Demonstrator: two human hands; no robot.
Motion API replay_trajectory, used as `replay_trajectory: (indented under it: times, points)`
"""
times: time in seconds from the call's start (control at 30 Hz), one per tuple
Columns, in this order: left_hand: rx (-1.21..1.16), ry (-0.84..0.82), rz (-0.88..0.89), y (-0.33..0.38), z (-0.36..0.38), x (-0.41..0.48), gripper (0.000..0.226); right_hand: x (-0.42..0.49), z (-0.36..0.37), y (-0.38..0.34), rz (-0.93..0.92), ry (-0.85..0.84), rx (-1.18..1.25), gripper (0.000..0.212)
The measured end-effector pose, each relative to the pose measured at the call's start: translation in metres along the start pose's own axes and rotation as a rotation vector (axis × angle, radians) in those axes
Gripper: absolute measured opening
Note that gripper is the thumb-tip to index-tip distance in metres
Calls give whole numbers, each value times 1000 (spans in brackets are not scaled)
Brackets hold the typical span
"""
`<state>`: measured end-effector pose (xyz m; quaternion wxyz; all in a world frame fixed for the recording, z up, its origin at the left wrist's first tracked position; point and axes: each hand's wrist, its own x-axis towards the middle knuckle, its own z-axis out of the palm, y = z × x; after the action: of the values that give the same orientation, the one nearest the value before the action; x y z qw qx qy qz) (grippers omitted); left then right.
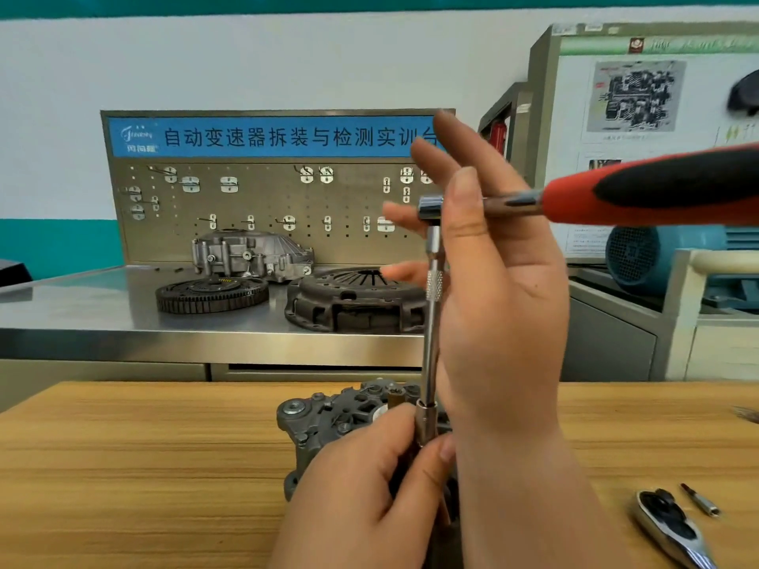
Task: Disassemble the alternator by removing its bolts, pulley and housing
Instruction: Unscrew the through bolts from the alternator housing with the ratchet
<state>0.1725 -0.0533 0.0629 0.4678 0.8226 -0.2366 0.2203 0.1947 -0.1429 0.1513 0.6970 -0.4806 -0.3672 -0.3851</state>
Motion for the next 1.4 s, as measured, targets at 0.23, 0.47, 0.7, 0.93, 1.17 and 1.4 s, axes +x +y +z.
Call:
replay_trajectory:
  times: [0.23, 0.47, 0.7, 0.93, 1.17, 1.4]
  points:
    - [14, 26, 51, -1, 0, -1, 53, 5, -9, 3, 476, -65, 446, 53]
    - [52, -9, 19, 1, -1, 0, 52, 1, -6, 3, -253, -14, -192, 29]
    - [3, 19, 32, 0, -1, -3, 53, 5, -12, 2, 400, -158, 466, 51]
    - [6, -15, -13, 0, -1, -1, 42, 3, -9, 3, -81, -126, -115, 26]
    - [-64, 12, 8, -2, 0, -2, 47, 1, -1, 2, 205, -208, 175, 33]
    - [-17, 7, 19, -1, 0, -1, 47, 3, -6, 1, 182, -190, 234, 39]
